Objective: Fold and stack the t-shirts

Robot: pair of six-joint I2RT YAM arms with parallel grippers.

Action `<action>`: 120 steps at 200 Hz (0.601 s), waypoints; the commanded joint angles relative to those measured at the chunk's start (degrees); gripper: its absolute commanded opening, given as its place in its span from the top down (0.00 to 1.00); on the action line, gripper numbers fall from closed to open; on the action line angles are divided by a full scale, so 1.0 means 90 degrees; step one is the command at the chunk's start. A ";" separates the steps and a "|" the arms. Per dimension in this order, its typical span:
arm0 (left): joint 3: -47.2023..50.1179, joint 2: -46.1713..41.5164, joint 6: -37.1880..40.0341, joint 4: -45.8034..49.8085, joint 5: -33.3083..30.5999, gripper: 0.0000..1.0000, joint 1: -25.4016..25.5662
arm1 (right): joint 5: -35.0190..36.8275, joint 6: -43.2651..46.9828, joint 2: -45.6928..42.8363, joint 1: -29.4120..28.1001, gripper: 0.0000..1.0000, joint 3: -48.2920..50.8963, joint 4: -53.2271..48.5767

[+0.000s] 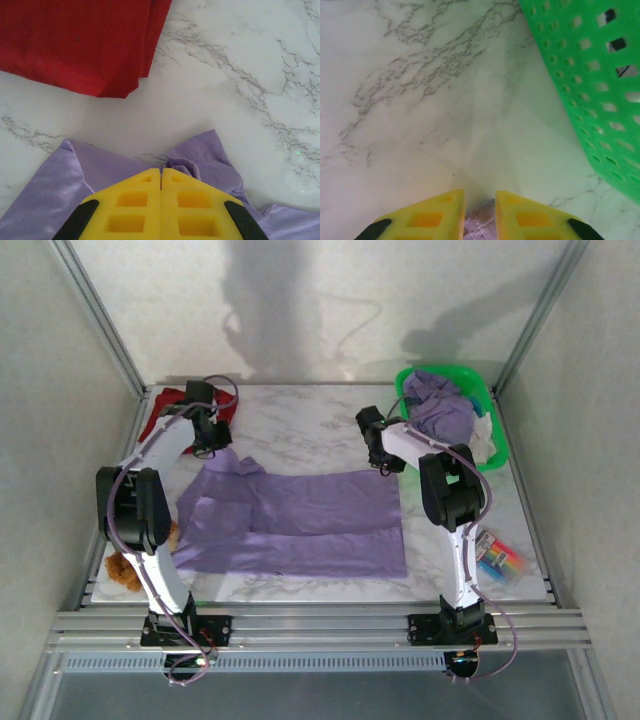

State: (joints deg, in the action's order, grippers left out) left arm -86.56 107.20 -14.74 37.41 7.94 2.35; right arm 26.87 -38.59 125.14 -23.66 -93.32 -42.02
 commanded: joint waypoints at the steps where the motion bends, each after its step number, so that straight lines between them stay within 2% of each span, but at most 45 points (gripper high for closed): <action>1: 0.0009 -0.0248 0.0133 0.0204 0.0045 1.00 -0.0066 | -0.0236 -0.0302 0.0048 0.0051 0.80 0.0383 -0.0122; 18: 0.0034 -0.0260 0.0136 0.0204 0.0026 1.00 -0.0066 | -0.0291 -0.0480 -0.0041 0.0041 0.80 0.0467 -0.0292; 44: 0.0053 -0.0259 0.0124 0.0176 0.0044 1.00 -0.0066 | -0.0225 -0.0585 -0.0172 0.0031 0.74 0.0715 -0.0309; 75: 0.0042 -0.0260 0.0105 0.0167 0.0077 1.00 -0.0073 | -0.0163 -0.0623 -0.0243 0.0041 0.73 0.0792 -0.0388; 120: 0.0058 -0.0280 0.0105 0.0165 0.0079 1.00 -0.0067 | -0.0231 -0.0861 -0.0320 0.0031 0.80 0.0925 -0.0340</action>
State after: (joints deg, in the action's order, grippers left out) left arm -86.52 107.18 -14.55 37.58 7.97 2.35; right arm 27.46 -43.11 121.78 -23.79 -87.68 -39.77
